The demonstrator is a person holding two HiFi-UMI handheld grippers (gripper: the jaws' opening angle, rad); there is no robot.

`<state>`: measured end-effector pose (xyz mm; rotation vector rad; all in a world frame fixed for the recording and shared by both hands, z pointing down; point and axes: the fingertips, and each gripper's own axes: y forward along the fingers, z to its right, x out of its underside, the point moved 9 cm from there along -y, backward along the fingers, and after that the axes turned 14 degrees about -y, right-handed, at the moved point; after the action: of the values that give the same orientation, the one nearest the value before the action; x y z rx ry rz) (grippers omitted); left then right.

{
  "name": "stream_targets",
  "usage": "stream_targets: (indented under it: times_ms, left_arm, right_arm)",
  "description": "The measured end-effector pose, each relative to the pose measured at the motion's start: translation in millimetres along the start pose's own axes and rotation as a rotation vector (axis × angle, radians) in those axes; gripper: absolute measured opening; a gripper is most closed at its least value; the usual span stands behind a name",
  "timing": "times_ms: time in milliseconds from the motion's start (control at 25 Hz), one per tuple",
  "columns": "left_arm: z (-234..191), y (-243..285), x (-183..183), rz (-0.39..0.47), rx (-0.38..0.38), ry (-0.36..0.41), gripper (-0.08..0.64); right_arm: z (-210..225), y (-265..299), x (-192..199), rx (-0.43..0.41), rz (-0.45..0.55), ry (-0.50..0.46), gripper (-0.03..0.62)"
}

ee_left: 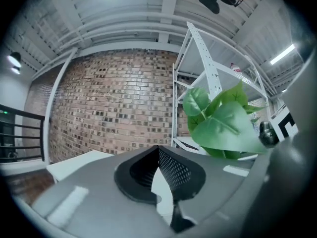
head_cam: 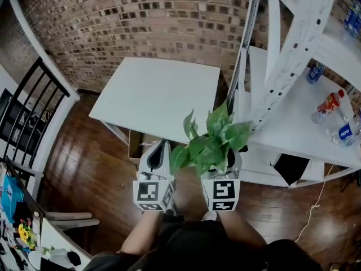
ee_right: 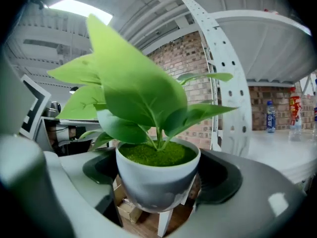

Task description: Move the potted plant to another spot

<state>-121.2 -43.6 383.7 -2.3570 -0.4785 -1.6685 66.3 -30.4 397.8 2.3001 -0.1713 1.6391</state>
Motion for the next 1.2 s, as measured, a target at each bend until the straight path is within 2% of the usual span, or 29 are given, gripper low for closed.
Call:
stream_targets:
  times_ms: [200,560,920,1040,1200]
  left_arm:
    - [-57,4,-15,0.007,-0.007,-0.009,0.012]
    - [-145,31,-28,-0.021,0.011,0.000,0.012]
    - [-211,64,-35,-0.046,0.041,0.007,0.012]
    - [-223,74,-33,-0.050,0.053,0.005,0.012]
    - [-230,85,-35,-0.097,0.051,-0.019,0.012]
  right_arm:
    - [-44,71,10,0.032,0.006,-0.018,0.476]
    - [-93,187,44,0.083,-0.034,0.006,0.476]
    - [-111,282,97,0.110,-0.141,-0.003,0.476]
    - [-115,302,115,0.111,-0.167,0.004,0.476]
    - [-115,325,131,0.113,-0.202,0.013,0.476]
